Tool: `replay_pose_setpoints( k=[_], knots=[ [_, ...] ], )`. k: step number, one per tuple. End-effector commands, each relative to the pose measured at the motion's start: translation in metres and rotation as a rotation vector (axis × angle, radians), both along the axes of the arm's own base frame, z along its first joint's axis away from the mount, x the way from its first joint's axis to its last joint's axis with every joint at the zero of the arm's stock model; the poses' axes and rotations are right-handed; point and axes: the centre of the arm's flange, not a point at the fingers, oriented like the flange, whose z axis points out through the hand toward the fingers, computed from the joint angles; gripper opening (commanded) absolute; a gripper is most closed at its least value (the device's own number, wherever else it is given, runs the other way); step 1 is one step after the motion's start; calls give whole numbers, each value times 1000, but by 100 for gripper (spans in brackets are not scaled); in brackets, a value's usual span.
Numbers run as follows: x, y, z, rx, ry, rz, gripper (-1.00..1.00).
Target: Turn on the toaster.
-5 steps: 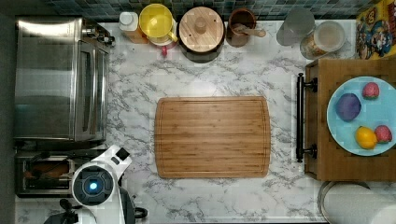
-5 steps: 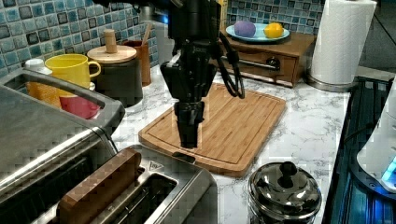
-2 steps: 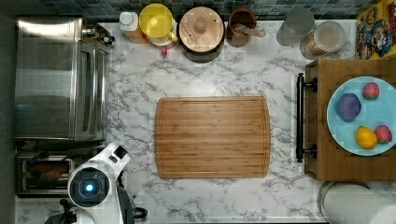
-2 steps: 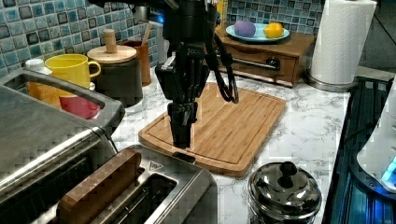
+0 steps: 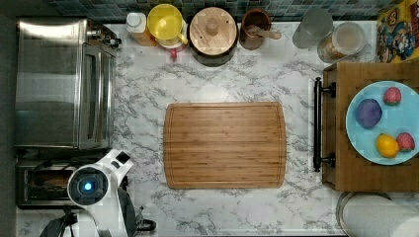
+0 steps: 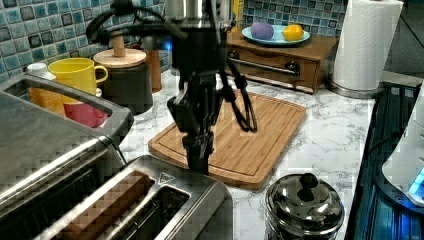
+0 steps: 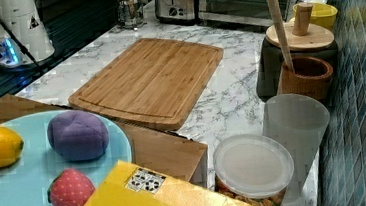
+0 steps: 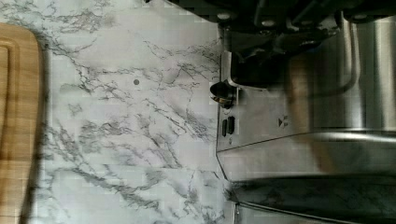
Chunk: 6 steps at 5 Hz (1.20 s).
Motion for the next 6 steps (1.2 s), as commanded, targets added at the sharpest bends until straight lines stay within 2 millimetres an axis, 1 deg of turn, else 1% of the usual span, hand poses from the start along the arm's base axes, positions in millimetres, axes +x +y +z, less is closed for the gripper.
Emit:
replay_pose_setpoints(
  k=[1, 2, 3, 6],
  knots=[
    [25, 1, -55, -83, 114, -108, -100],
    [19, -18, -74, -114, 169, -120, -100],
    [4, -23, -67, -133, 134, -56, -100],
    [4, -23, -67, -133, 134, -56, -100]
  ],
)
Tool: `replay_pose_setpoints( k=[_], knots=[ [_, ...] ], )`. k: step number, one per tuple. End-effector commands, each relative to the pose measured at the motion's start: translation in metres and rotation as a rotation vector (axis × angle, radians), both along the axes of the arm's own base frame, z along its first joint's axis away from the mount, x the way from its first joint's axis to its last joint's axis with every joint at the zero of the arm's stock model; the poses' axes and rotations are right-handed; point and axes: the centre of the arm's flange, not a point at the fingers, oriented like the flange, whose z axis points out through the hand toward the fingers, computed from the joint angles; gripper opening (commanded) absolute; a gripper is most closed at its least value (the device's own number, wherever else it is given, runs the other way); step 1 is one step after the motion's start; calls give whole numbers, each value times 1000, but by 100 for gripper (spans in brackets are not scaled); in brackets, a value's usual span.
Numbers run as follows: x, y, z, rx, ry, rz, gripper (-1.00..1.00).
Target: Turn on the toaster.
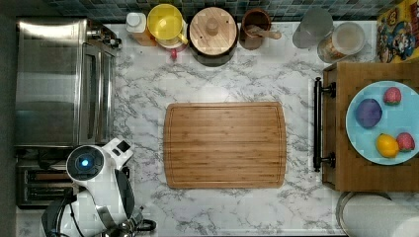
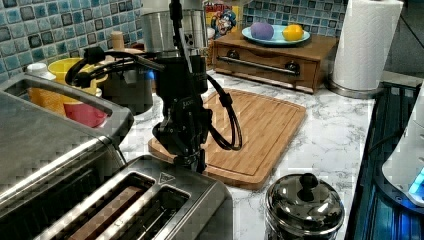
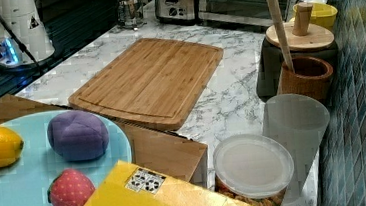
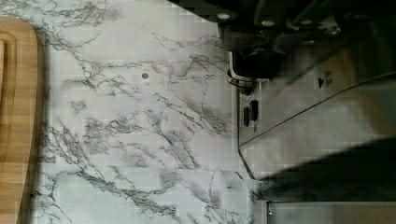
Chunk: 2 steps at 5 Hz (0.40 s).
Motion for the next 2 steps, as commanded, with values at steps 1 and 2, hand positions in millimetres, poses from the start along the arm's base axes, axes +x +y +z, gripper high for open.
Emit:
replay_pose_setpoints(
  k=[1, 2],
  knots=[
    [-18, -31, -38, -72, 59, -31, -100],
    [-18, -31, -38, -72, 59, -31, -100]
  ],
)
